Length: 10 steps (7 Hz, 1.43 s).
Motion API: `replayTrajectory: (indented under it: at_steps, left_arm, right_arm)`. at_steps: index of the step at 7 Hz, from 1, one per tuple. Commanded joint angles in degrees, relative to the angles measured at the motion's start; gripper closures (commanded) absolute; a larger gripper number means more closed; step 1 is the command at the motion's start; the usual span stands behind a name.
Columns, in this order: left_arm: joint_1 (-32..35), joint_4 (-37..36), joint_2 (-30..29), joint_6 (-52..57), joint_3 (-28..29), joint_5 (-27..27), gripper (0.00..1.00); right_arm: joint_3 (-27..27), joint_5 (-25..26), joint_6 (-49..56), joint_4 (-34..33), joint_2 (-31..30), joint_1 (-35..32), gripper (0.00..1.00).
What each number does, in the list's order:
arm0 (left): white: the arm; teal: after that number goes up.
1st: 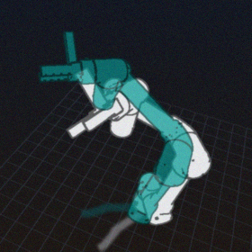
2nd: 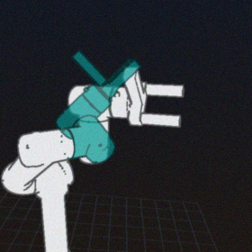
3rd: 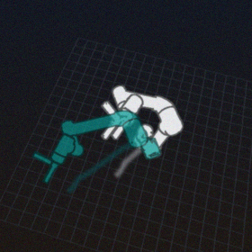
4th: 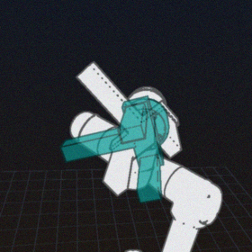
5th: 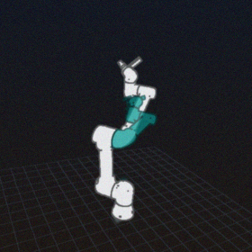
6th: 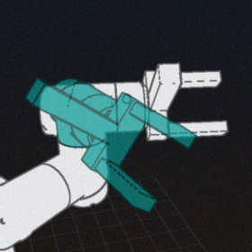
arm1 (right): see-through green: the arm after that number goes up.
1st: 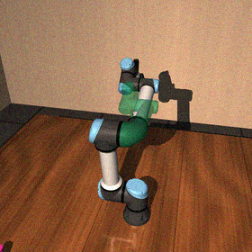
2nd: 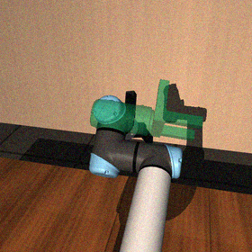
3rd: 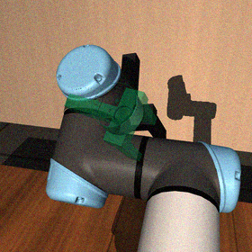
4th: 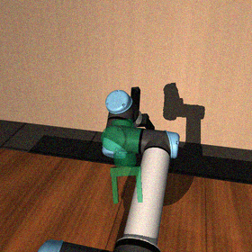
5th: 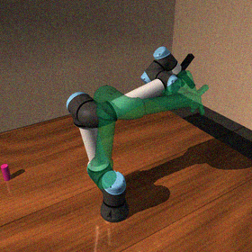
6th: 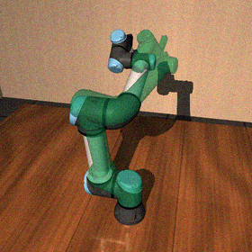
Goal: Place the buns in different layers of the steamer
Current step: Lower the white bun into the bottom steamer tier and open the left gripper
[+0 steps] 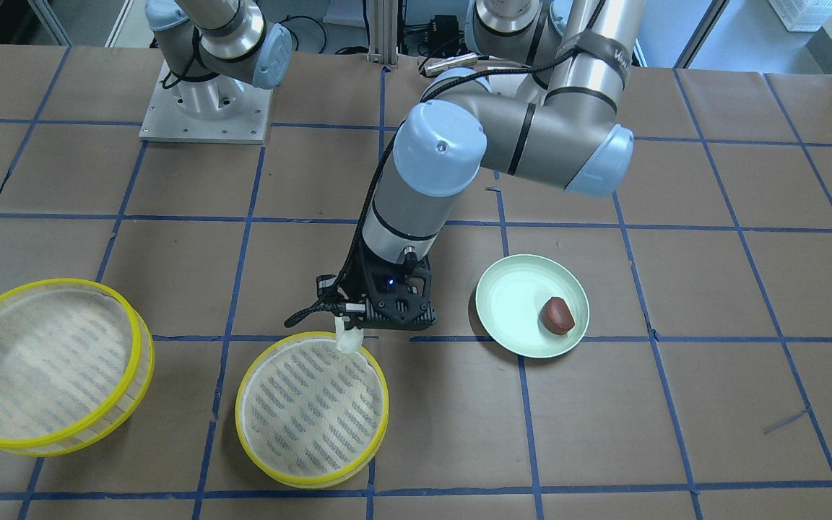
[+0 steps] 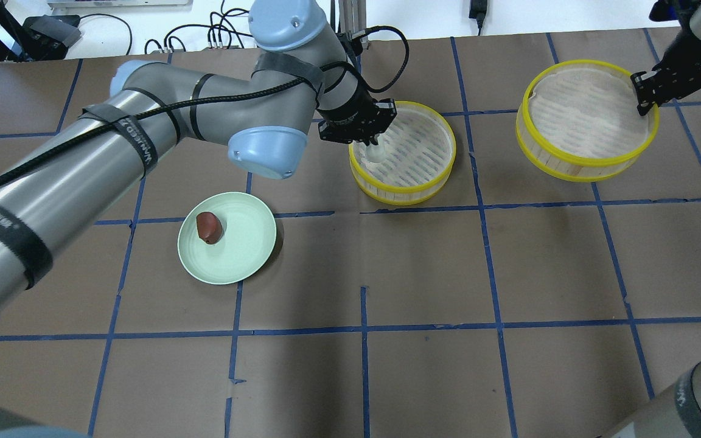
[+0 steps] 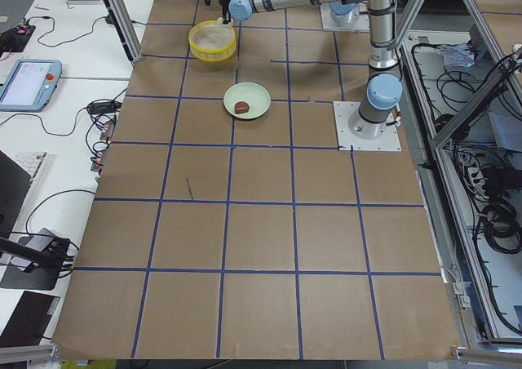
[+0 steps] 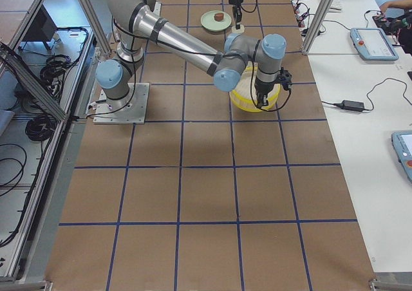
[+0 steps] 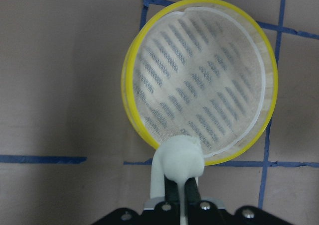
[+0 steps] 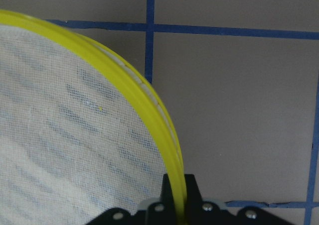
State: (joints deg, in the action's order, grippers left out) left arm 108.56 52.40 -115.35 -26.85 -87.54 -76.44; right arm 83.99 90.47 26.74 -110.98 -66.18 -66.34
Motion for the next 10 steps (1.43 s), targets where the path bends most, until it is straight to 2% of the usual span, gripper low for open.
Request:
replayTrajectory:
  at_steps: [1,3,4,5,10]
  left_arm:
    - [0.34,-6.74,-5.48,-0.14,1.41,0.85,0.95]
    - [1.65,-7.40,-6.65,-1.01,1.41,2.68,0.95]
    - [1.57,-9.75,-6.82,-0.32,1.49,4.17,0.71]
    - [1.57,-11.77,-6.39,1.51,1.49,3.67,0.01]
    - [1.57,-11.88,-6.38,0.84,1.32,3.66,0.00]
  right_arm:
    - [0.12,0.15,0.07,-0.11,0.26,0.07,0.83]
    - [0.29,0.15,0.15,-0.20,0.18,0.07,0.83]
    - [0.29,0.15,0.15,-0.20,-0.17,0.07,0.83]
    - [0.29,0.15,0.15,-0.20,-0.18,0.07,0.83]
    - [0.47,0.15,-0.20,0.07,-0.26,0.07,0.83]
